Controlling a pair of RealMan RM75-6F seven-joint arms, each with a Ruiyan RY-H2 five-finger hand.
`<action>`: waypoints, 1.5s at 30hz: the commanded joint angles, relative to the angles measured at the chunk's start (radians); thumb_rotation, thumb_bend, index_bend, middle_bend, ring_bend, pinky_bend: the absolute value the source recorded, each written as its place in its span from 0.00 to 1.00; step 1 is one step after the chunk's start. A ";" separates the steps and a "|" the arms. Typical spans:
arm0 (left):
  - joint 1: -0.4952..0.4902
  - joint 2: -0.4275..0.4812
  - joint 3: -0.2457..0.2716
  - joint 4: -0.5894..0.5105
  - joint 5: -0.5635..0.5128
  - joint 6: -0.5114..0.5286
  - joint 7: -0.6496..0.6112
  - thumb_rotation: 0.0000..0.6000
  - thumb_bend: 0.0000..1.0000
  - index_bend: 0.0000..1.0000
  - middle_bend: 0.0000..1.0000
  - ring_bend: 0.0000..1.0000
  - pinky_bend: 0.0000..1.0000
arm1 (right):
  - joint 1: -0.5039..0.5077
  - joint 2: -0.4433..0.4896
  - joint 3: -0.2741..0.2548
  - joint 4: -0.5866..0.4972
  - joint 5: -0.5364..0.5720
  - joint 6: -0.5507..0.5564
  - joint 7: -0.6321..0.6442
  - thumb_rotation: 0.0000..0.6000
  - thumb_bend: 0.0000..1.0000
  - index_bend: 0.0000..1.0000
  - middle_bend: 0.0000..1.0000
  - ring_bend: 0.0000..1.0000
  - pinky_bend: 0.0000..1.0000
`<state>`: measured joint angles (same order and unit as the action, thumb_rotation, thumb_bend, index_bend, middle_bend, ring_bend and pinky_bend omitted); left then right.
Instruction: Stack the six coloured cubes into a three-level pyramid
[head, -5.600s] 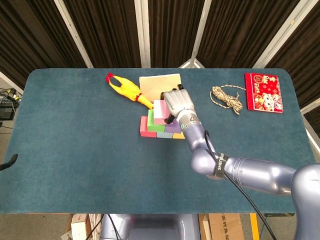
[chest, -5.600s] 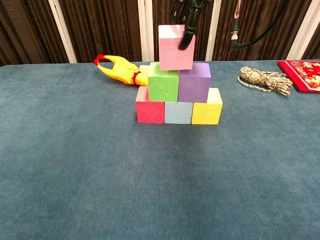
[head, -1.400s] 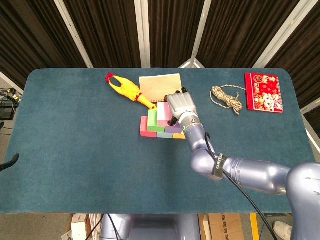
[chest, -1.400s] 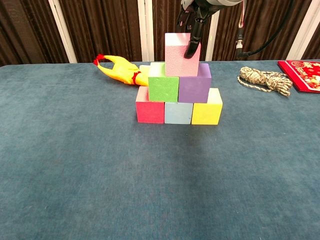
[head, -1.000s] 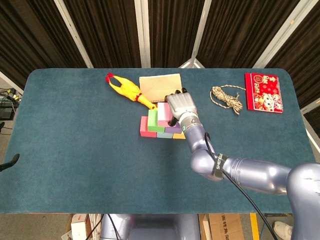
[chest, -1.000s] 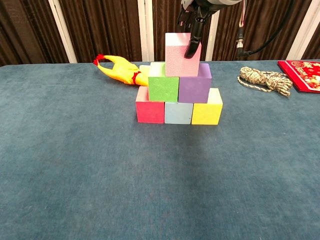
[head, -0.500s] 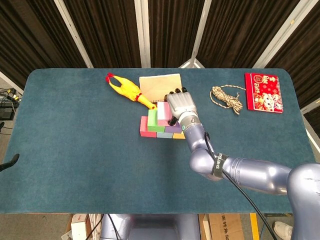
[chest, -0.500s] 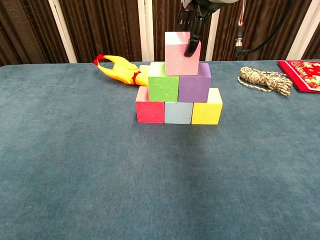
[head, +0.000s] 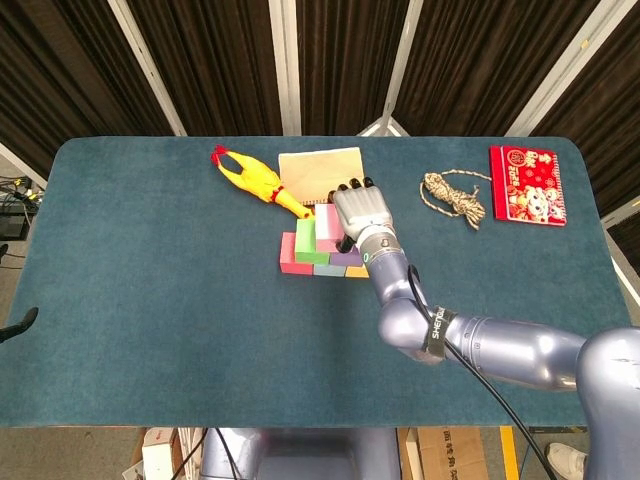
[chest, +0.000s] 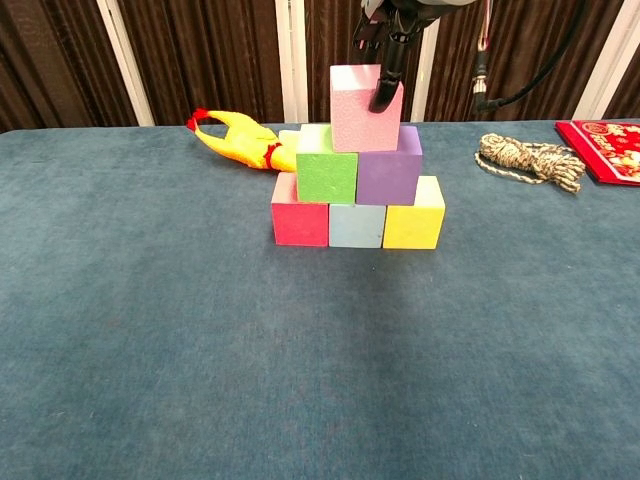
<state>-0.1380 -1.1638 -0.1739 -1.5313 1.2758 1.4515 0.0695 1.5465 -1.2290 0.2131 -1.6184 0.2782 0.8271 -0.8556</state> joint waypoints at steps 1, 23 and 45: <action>0.000 0.000 0.000 0.000 0.000 0.000 0.000 1.00 0.29 0.07 0.03 0.00 0.00 | 0.001 0.000 0.001 -0.002 0.004 0.003 -0.003 1.00 0.28 0.24 0.16 0.05 0.00; 0.004 -0.006 0.000 0.015 0.026 0.026 -0.018 1.00 0.29 0.05 0.00 0.00 0.00 | -0.102 0.183 0.060 -0.271 -0.106 0.108 0.113 1.00 0.28 0.15 0.09 0.03 0.00; 0.011 0.028 0.030 -0.038 0.062 0.012 -0.034 1.00 0.29 0.05 0.00 0.00 0.00 | -0.924 0.376 -0.215 -0.662 -1.273 0.691 0.624 1.00 0.28 0.12 0.08 0.02 0.00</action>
<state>-0.1280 -1.1369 -0.1443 -1.5682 1.3369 1.4633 0.0363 0.8431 -0.8365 0.1322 -2.2758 -0.7444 1.3584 -0.3557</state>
